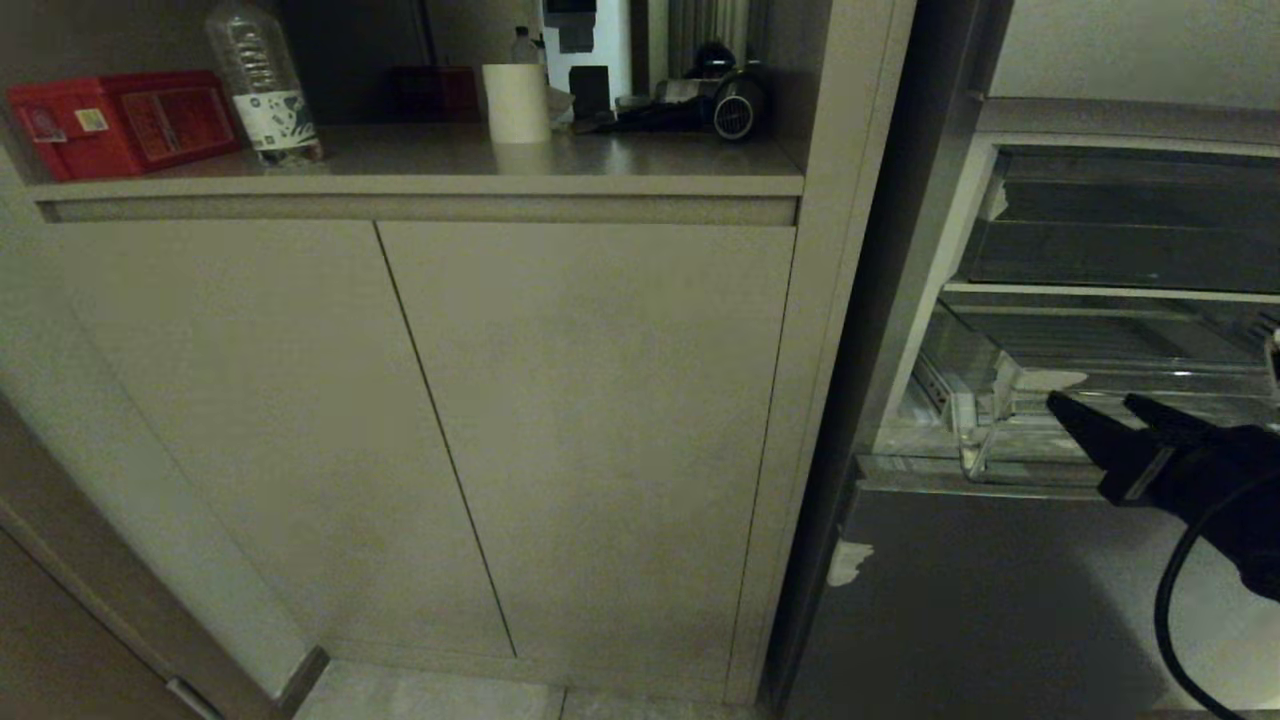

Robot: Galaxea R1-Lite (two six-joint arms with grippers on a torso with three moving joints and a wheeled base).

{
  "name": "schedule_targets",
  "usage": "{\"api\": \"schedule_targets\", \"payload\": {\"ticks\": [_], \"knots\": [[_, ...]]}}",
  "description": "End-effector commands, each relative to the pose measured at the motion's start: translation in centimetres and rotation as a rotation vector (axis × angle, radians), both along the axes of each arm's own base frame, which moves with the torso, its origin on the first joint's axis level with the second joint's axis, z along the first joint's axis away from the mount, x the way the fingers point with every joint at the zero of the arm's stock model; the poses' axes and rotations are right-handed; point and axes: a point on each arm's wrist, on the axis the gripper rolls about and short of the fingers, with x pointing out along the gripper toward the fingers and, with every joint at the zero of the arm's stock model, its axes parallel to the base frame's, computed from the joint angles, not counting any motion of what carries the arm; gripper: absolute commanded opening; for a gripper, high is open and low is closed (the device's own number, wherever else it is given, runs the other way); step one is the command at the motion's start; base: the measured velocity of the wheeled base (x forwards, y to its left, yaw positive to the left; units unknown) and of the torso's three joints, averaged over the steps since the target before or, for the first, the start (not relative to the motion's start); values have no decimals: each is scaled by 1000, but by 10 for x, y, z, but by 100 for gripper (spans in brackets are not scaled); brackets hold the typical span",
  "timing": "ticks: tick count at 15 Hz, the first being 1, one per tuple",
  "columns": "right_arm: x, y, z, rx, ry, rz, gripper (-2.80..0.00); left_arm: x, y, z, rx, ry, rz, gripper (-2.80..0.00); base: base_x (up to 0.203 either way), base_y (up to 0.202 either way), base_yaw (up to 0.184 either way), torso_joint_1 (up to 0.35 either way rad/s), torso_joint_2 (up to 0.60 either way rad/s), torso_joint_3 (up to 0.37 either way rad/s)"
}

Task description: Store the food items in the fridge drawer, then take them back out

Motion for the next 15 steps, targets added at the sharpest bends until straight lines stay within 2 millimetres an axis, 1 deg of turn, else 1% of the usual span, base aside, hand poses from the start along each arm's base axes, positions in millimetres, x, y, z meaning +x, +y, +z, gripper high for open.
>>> {"api": "schedule_targets", "payload": {"ticks": [1, 4, 7, 12, 15], "knots": [[-6, -1, 21, 9, -97, -12, 0, 0, 0, 0, 0, 2, 0, -280, 0, 0, 0, 0, 0, 0], [-16, -3, 13, -2, -68, -30, 0, 0, 0, 0, 0, 2, 0, -280, 0, 0, 0, 0, 0, 0], [-35, -6, 17, -5, -90, -52, 0, 0, 0, 0, 0, 2, 0, -280, 0, 0, 0, 0, 0, 0], [-69, -9, 22, -6, -52, -46, 0, 0, 0, 0, 0, 2, 0, -280, 0, 0, 0, 0, 0, 0], [-71, -10, 24, -6, -48, -44, 0, 0, 0, 0, 0, 2, 0, -280, 0, 0, 0, 0, 0, 0]]}}
